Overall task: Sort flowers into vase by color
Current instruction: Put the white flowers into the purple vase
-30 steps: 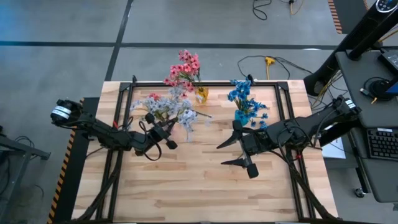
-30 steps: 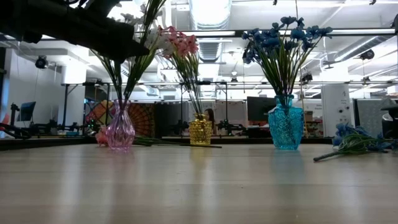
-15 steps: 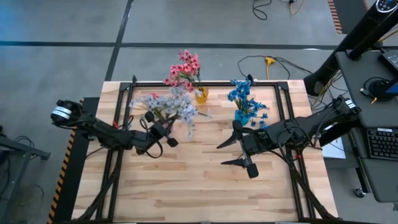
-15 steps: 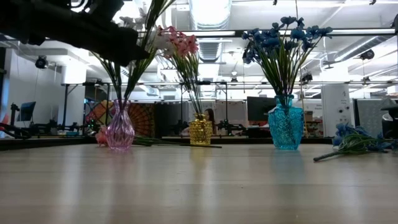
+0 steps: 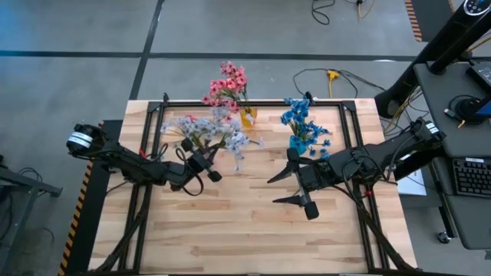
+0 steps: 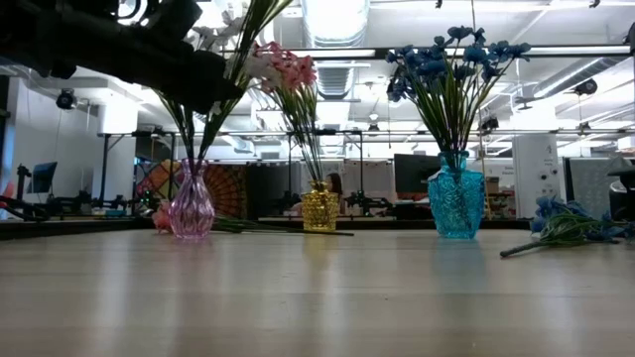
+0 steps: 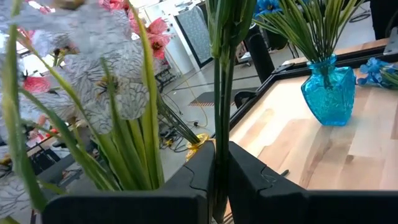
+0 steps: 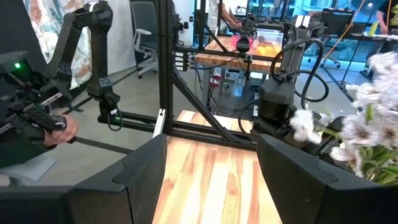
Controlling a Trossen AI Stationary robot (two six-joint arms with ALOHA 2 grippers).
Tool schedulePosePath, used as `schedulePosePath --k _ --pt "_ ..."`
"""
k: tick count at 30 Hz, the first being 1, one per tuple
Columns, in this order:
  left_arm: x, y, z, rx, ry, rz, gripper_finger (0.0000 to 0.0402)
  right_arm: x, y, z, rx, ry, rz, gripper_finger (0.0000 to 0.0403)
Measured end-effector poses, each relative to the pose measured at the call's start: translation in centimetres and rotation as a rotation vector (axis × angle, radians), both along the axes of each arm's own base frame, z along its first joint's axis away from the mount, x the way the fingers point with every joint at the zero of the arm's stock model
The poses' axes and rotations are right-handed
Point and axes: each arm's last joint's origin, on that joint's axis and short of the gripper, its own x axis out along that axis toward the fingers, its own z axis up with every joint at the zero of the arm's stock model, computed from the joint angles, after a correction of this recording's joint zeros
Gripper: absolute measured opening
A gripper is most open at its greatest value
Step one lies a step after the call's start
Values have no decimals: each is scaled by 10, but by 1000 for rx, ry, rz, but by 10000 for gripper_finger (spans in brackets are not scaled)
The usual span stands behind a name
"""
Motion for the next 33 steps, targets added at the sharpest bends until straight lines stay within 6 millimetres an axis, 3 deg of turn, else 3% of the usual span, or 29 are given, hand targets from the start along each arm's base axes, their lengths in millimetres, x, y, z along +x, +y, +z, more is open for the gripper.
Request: schedulePosePath --k 33 --pt "0 1 4 -38 -71 31 41 0 0 -1 -1 9 0 242"
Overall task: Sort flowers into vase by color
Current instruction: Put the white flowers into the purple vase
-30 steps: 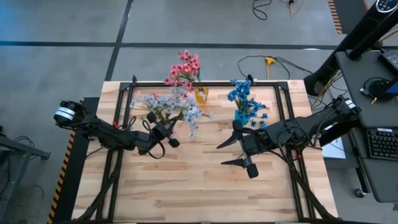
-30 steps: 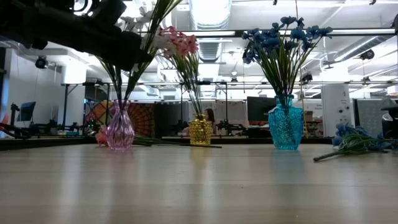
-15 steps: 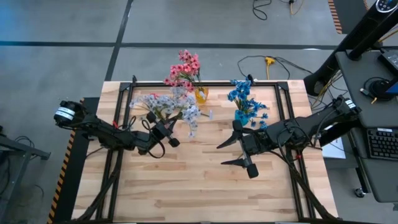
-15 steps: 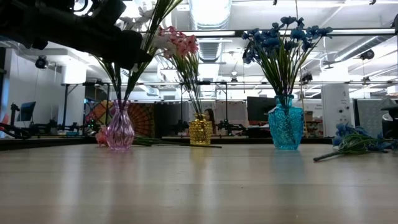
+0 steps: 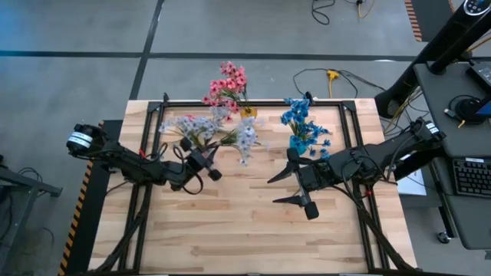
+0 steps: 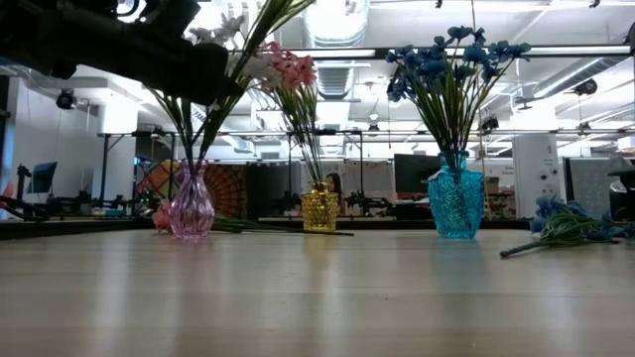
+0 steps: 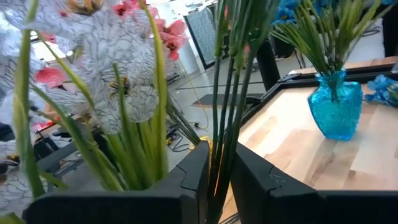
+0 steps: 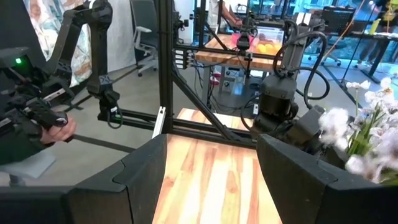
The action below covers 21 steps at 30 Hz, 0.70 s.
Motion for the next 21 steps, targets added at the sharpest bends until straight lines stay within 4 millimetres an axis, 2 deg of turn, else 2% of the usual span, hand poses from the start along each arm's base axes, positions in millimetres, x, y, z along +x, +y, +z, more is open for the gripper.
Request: schedulePosePath --k 8,15,21 --pt "0 0 0 1 1 1 6 -1 1 -3 35 42 -4 242" --pt "1 -3 1 7 2 -80 6 1 16 -36 126 256 -15 242" --pt "3 -11 4 9 -5 -185 6 3 24 -59 71 300 -265 242"
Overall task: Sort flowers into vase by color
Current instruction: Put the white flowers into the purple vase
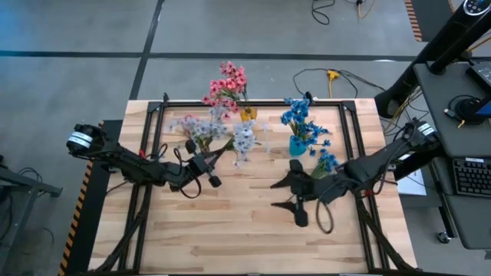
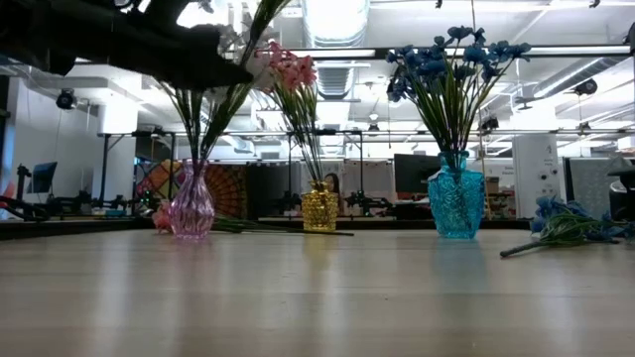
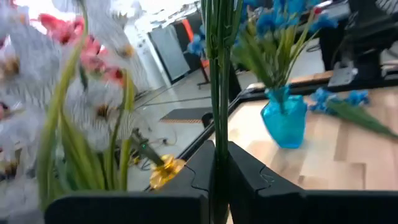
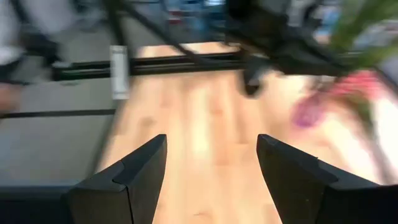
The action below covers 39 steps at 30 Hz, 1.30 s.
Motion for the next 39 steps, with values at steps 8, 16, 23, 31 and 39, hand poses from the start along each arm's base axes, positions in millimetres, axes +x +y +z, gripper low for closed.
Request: schedulePosePath --k 8,16,23,31,39 --pt "6 -17 18 16 -29 -55 6 23 17 -24 -105 -12 -122 242" --pt "1 -49 27 10 -37 -176 6 66 36 -51 -255 -202 -252 242" --pt "-10 -74 30 -44 -72 -287 6 86 45 -50 -224 -422 -236 242" --pt "-16 -86 29 -68 -77 -340 6 119 38 -52 -201 -469 -219 242" --pt "-20 -92 27 -62 -58 -370 6 146 37 -46 -246 -491 -251 211"
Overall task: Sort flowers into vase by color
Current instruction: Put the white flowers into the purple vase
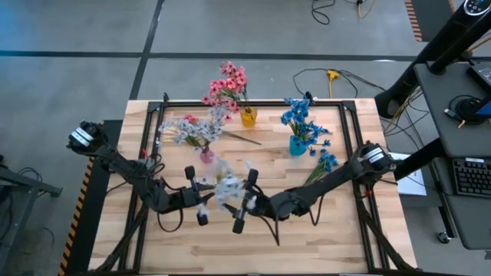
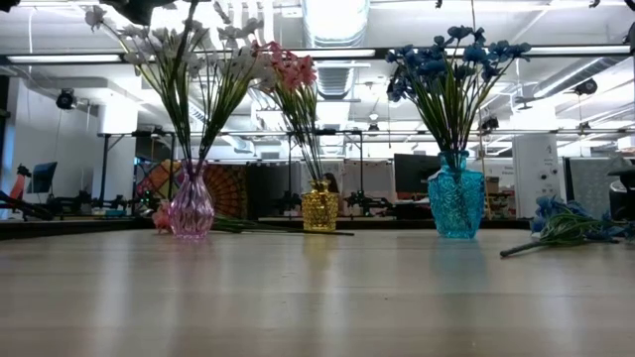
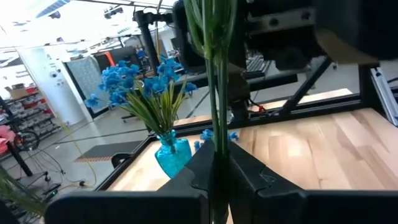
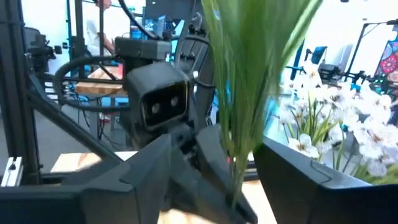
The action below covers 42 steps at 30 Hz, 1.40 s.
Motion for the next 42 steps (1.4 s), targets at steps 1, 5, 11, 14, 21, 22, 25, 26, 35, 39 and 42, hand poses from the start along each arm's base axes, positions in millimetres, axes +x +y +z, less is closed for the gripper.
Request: schedulePosePath --k 1,5,11,14,21,22,25,26,35,39,42 --pt "-1 -1 0 3 3 -4 6 1 0 1 -3 -2 -1 200" --pt "-2 -3 -2 9 14 -16 6 2 -2 7 15 -17 -4 142" --pt "-3 -4 -2 -9 7 -15 8 3 -2 9 5 0 -4 36" --pt "-3 -4 -2 -25 3 -17 24 3 -2 9 3 2 -4 20" --pt "-20 -5 15 -79 -24 -63 123 -5 -4 22 6 32 1 21" --pt "-25 -4 18 -76 -16 -73 140 -8 -5 26 22 35 2 21" --pt "-37 1 26 -71 14 -84 179 -18 -10 39 52 68 5 21" --pt "-41 4 28 -79 18 -77 189 -22 -12 42 63 85 5 21" --pt "-79 42 66 -104 -53 -72 203 -19 -49 29 119 152 -77 20" --pt "-97 59 71 -94 -39 -71 197 -2 -73 5 111 109 -139 20" --pt "-107 69 70 -109 -20 -59 193 10 -89 4 81 48 -132 20"
